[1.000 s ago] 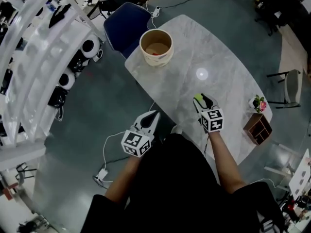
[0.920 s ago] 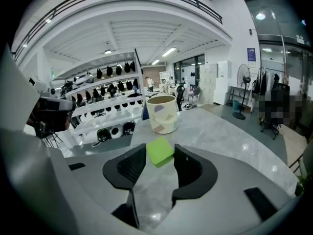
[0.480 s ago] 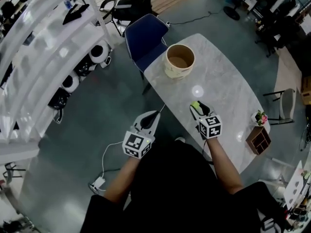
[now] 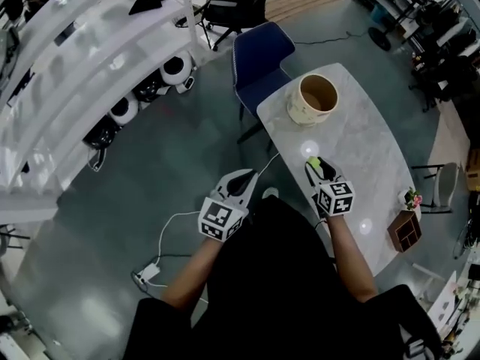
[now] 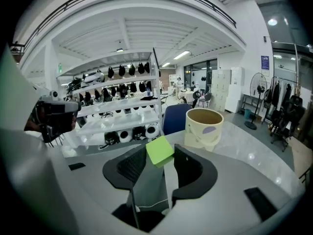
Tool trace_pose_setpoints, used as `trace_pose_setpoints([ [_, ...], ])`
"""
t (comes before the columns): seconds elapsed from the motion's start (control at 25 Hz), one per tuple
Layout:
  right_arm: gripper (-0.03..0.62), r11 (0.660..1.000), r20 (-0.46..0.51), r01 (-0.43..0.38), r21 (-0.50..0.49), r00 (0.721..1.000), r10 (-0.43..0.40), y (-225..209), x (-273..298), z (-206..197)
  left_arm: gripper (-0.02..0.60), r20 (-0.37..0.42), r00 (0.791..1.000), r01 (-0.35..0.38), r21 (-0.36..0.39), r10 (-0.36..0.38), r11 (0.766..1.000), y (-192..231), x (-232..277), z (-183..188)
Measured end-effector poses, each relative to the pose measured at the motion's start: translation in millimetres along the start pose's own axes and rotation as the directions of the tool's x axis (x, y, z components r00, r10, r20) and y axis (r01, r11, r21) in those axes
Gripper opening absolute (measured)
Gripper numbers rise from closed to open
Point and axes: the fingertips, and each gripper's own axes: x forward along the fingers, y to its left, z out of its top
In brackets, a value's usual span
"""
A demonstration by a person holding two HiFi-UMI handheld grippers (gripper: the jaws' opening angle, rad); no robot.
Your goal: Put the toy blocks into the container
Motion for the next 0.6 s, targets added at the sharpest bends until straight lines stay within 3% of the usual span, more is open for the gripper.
trace_pose_setpoints([
  [0.32,0.173,0.995,-0.007,-0.015,-0.098,1.000,0.015,10.0,27.2,22.5,0.003,0.045,0.991,-0.127,-0.022,0.128,0.992,35.7,-26.9,1.7],
  [0.6,0.173,0.998,0.036,-0.012,-0.055,0.999,0.014,1.5,61.1,54.2,0.003,0.034,0.987,-0.155,-0.038,0.157,0.987,67.5,-24.8,10.9],
])
